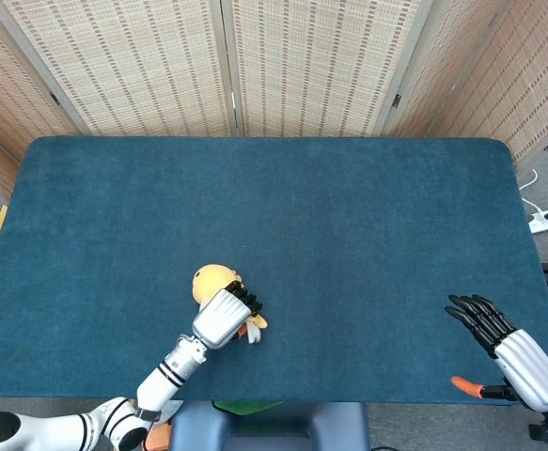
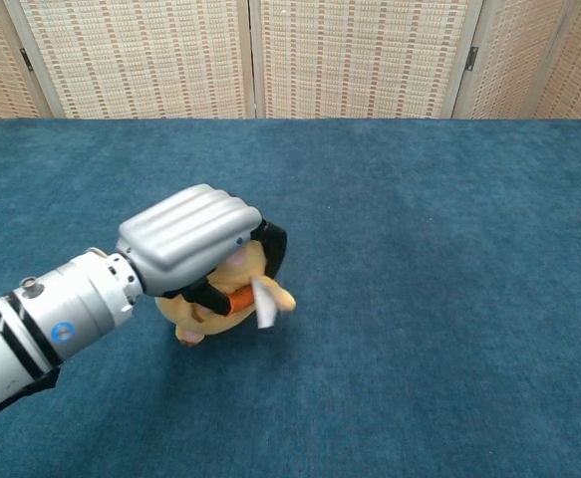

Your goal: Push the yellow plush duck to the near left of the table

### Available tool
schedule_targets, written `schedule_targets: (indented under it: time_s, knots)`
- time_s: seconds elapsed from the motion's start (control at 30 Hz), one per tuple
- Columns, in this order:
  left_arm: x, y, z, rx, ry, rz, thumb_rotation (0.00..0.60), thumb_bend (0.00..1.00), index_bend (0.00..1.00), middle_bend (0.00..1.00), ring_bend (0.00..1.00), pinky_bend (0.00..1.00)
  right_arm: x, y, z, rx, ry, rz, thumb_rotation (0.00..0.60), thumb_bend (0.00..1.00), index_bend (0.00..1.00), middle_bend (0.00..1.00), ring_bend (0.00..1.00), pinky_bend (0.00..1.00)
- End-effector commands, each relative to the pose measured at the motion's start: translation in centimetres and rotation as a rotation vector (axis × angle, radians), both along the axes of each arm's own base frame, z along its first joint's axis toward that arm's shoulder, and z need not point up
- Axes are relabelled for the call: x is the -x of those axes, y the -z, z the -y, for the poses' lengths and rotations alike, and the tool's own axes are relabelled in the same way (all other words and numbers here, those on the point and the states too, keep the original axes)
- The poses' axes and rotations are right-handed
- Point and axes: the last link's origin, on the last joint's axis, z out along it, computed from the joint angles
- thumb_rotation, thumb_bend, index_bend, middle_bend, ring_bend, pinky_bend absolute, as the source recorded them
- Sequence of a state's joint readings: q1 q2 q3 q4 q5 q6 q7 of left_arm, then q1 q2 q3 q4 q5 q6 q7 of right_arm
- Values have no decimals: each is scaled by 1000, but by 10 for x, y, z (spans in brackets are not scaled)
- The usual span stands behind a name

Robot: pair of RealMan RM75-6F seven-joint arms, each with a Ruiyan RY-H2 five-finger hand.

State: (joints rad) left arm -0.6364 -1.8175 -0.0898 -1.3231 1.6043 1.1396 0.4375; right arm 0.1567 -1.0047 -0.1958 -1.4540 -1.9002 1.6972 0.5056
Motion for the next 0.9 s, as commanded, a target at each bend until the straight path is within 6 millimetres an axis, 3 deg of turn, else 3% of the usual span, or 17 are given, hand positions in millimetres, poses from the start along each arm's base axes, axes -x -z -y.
schedule_targets:
  time_s: [0.03,0.2,0.33,0.47,0.57,0.73,0.9]
  knots:
    - [14,-17,9,-55,34,-7,600,763,719,855,745,1000,0,3,0,-12,3,-11,600,37,0,0,0,0]
    - [37,-61,17,-168,79,-7,600,769,725,864,746,1000,0,8,0,-35,14,-35,600,37,0,0,0,0]
    - [68,-95,20,-263,93,-45,600,772,728,872,752,1000,-2,14,1,-39,19,-49,600,38,0,0,0,0]
    - [94,-118,18,-326,59,-62,600,772,731,878,757,1000,-5,22,2,-51,23,-61,600,39,0,0,0,0]
    - [112,-124,16,-334,25,-75,600,771,731,878,757,1000,-8,29,2,-68,25,-75,600,40,0,0,0,0]
    - [142,-117,15,-315,42,-158,600,758,730,863,755,1000,-11,36,2,-93,34,-89,600,43,0,0,0,0]
    - [173,-109,15,-305,52,-252,600,646,691,795,731,993,-10,38,2,-93,51,-100,600,49,0,0,0,0]
